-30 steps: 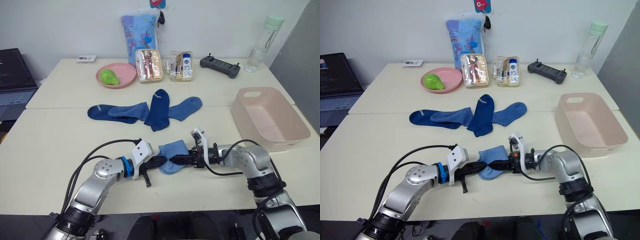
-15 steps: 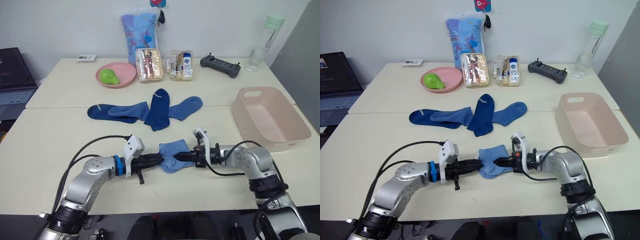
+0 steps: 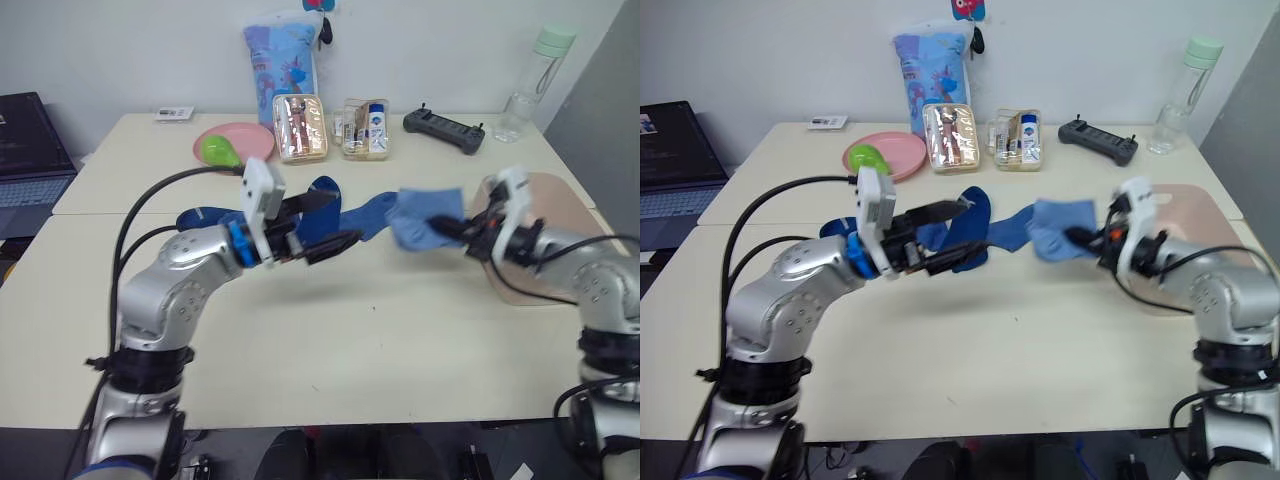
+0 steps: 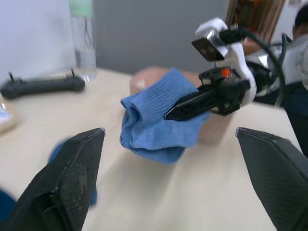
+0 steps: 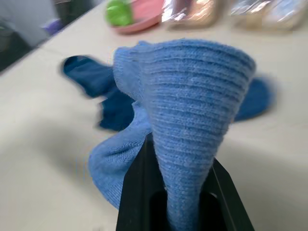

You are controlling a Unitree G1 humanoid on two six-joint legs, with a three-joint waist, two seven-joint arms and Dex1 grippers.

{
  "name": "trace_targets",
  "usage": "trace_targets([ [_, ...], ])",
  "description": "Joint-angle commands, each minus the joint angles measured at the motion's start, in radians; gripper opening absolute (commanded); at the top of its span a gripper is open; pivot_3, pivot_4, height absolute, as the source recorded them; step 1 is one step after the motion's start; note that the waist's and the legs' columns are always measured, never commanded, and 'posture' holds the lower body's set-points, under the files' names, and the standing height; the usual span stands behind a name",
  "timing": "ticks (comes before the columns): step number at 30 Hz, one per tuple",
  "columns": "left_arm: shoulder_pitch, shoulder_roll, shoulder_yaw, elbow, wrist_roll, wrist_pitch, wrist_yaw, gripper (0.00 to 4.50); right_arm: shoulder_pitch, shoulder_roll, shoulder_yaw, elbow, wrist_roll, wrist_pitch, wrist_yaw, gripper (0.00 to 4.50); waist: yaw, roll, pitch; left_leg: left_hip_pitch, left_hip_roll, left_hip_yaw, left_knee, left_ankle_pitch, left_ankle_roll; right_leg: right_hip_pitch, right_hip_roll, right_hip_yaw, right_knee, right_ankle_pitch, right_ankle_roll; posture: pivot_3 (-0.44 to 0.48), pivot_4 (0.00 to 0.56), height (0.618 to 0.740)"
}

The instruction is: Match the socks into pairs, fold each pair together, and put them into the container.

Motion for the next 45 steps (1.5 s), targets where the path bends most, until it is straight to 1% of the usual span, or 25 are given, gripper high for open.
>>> trace_targets([
  [1, -0.048, -0.064, -0.036, 0.006, 0.036, -0.039, 0.067, 4.49, -0.062, -0.128, 0.052, 0.083, -0.183, -0.282, 0.061, 0.00, 0.000, 0.000, 0.000, 0.000, 0.000, 0.000, 0.000, 0.000, 0.000, 0.000, 0.000, 0.000, 0.000, 0.000, 0.000, 0.000, 0.150, 0.740],
  [3, -0.062, -0.101, -0.064, 0.014, 0.059, -0.051, 0.088, 4.49, -0.102, -0.183, 0.104, 0.178, -0.290, -0.440, 0.080, 0.00, -0.002, 0.000, 0.000, 0.000, 0.000, 0.001, -0.001, 0.000, 0.000, 0.000, 0.000, 0.000, -0.001, 0.000, 0.000, 0.000, 0.150, 0.740],
  [5, -0.060, -0.121, -0.083, 0.009, 0.064, -0.056, 0.089, 4.49, -0.135, -0.208, 0.133, 0.262, -0.356, -0.546, 0.096, 0.00, -0.006, -0.001, 0.000, 0.000, 0.000, 0.002, -0.001, 0.000, 0.000, 0.000, 0.000, 0.001, -0.001, 0.000, 0.000, 0.000, 0.150, 0.740],
  [7, -0.058, -0.130, -0.097, 0.002, 0.071, -0.060, 0.086, 4.49, -0.149, -0.245, 0.187, 0.343, -0.454, -0.686, 0.123, 0.00, -0.006, -0.001, 0.000, 0.000, 0.001, 0.003, -0.001, 0.001, -0.001, 0.000, 0.000, 0.002, -0.001, 0.000, 0.000, 0.000, 0.150, 0.740],
  [9, -0.058, -0.131, -0.108, 0.001, 0.080, -0.066, 0.083, 4.49, -0.161, -0.260, 0.217, 0.403, -0.510, -0.777, 0.141, 0.00, -0.005, -0.001, 0.001, 0.000, 0.001, 0.003, -0.001, 0.002, -0.003, 0.000, 0.000, 0.002, -0.001, 0.000, 0.000, 0.000, 0.150, 0.740],
  [13, -0.054, -0.158, -0.122, -0.032, 0.065, -0.048, 0.104, 4.49, -0.201, -0.327, 0.342, 0.611, -0.723, -1.064, 0.144, 0.00, -0.003, -0.001, 0.001, 0.000, 0.001, 0.004, 0.000, 0.003, -0.004, 0.000, 0.000, 0.003, -0.001, 0.000, 0.000, 0.000, 0.150, 0.740],
  [18, -0.021, -0.152, -0.136, -0.058, 0.072, -0.044, 0.110, 4.49, -0.259, -0.357, 0.423, 0.797, -0.881, -1.260, 0.116, 0.00, -0.003, -0.001, 0.001, 0.001, 0.001, 0.004, 0.000, 0.003, -0.005, 0.000, 0.000, 0.003, -0.001, 0.000, 0.000, 0.000, 0.150, 0.740],
  [21, -0.006, -0.149, -0.131, -0.077, 0.064, -0.033, 0.123, 4.49, -0.289, -0.367, 0.457, 0.879, -0.949, -1.315, 0.121, 0.00, -0.004, -0.001, 0.002, 0.001, 0.001, 0.004, 0.000, 0.003, -0.006, 0.000, 0.000, 0.003, 0.000, 0.000, 0.000, 0.000, 0.150, 0.740],
  [30, 0.004, -0.138, -0.135, -0.083, 0.072, -0.029, 0.122, 4.49, -0.332, -0.343, 0.539, 1.051, -1.075, -1.423, 0.147, 0.00, -0.003, -0.001, 0.002, 0.002, 0.001, 0.005, 0.000, 0.003, -0.006, 0.000, 0.000, 0.004, 0.000, 0.000, 0.000, 0.000, 0.150, 0.740],
  [34, 0.003, -0.136, -0.135, -0.080, 0.074, -0.032, 0.122, 4.49, -0.349, -0.332, 0.549, 1.117, -1.081, -1.434, 0.179, 0.00, -0.003, -0.001, 0.002, 0.002, 0.001, 0.005, 0.000, 0.004, -0.006, 0.000, 0.000, 0.004, 0.000, 0.000, 0.000, 0.000, 0.150, 0.740],
  [36, 0.002, -0.138, -0.135, -0.078, 0.076, -0.033, 0.125, 4.50, -0.352, -0.319, 0.543, 1.140, -1.070, -1.433, 0.192, 0.68, -0.003, -0.001, 0.002, 0.002, 0.001, 0.005, 0.000, 0.004, -0.006, 0.000, 0.000, 0.004, 0.000, 0.000, 0.000, 0.000, 0.150, 0.740],
  [38, 0.004, -0.138, -0.135, -0.079, 0.076, -0.033, 0.125, 4.50, -0.354, -0.317, 0.545, 1.152, -1.072, -1.437, 0.203, 1.23, -0.003, -0.001, 0.002, 0.002, 0.001, 0.005, 0.001, 0.004, -0.006, 0.001, 0.000, 0.004, 0.000, 0.000, 0.000, 0.000, 0.150, 0.740],
  [41, 0.008, -0.131, -0.136, -0.079, 0.081, -0.034, 0.121, 4.50, -0.359, -0.321, 0.536, 1.161, -1.059, -1.430, 0.245, 2.37, -0.003, -0.001, 0.002, 0.002, 0.001, 0.005, 0.001, 0.004, -0.006, 0.001, 0.000, 0.004, 0.001, 0.000, 0.000, 0.000, 0.150, 0.740],
  [43, 0.011, -0.123, -0.140, -0.076, 0.090, -0.039, 0.115, 4.50, -0.368, -0.329, 0.531, 1.158, -1.053, -1.423, 0.276, 2.99, -0.003, -0.001, 0.002, 0.002, 0.001, 0.005, 0.001, 0.004, -0.006, 0.001, 0.000, 0.004, 0.001, 0.000, 0.000, 0.000, 0.150, 0.740],
  [45, 0.013, -0.120, -0.141, -0.074, 0.092, -0.041, 0.112, 4.50, -0.374, -0.332, 0.524, 1.152, -1.043, -1.415, 0.310, 3.73, -0.003, -0.001, 0.002, 0.002, 0.001, 0.005, 0.001, 0.004, -0.006, 0.001, 0.000, 0.004, 0.001, 0.000, 0.000, 0.000, 0.150, 0.740],
])
